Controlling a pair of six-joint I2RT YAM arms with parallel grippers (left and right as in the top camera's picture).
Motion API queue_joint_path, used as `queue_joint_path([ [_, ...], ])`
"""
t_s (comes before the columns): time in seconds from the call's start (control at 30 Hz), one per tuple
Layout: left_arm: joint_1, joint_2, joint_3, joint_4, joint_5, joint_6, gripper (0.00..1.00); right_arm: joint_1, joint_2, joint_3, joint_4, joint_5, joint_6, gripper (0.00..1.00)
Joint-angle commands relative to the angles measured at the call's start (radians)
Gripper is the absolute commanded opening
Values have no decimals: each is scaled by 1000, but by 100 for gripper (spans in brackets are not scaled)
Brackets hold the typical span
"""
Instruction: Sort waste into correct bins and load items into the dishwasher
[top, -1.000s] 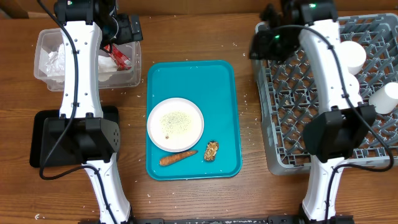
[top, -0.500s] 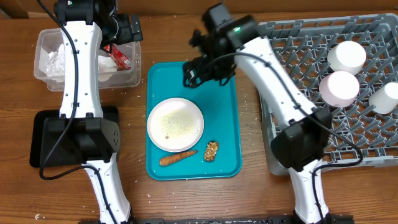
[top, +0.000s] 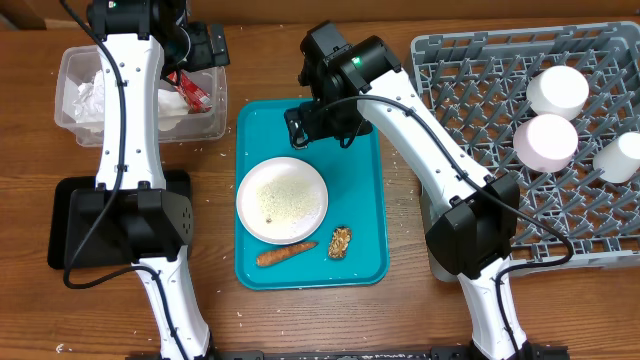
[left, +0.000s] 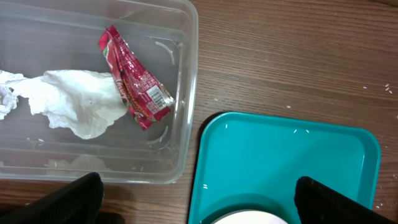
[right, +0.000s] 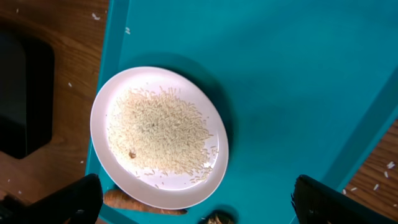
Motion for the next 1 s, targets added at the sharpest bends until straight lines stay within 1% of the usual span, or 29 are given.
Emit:
queue_joint_path([
  [0.0,-6,1,14,3,-3,-10,100,1,19,-2,4,72,29,100],
  [0.03,-6,1,14,3,-3,-10,100,1,22,-2,1,128,29,100],
  [0.1,-6,1,14,3,-3,-10,100,-2,23,-2,-2,171,37,100],
  [0.13,-6,1,14,3,-3,-10,100,-6,21,-1,-1,194,72,100],
  [0.2,-6,1,14,3,-3,-10,100,-16,14,5,0,208,121,100],
  [0.37,-6,1,14,3,-3,-10,100,-69,-57,63,-3,225,144,100],
  [0.43,-7,1,14,3,-3,-10,100,-124,-114,77,-13,338,212,100],
  [0.53,-6,1,14,3,-3,-10,100,-213,-169,77,-56,415,289,100],
  [0.6,-6,1,14,3,-4,-10,100,-285,-195,77,-89,424,318,100],
  [0.73,-6,1,14,3,-3,-10,100,-461,-214,77,-141,425,320,100],
  [0.83,-6,1,14,3,-3,-10,100,-588,-206,77,-139,396,320,100],
  [0.87,-6,1,14,3,-3,-10,100,-661,-200,77,-137,370,320,100],
  [0.97,-6,1,14,3,-4,-10,100,-761,-197,77,-112,364,320,100],
])
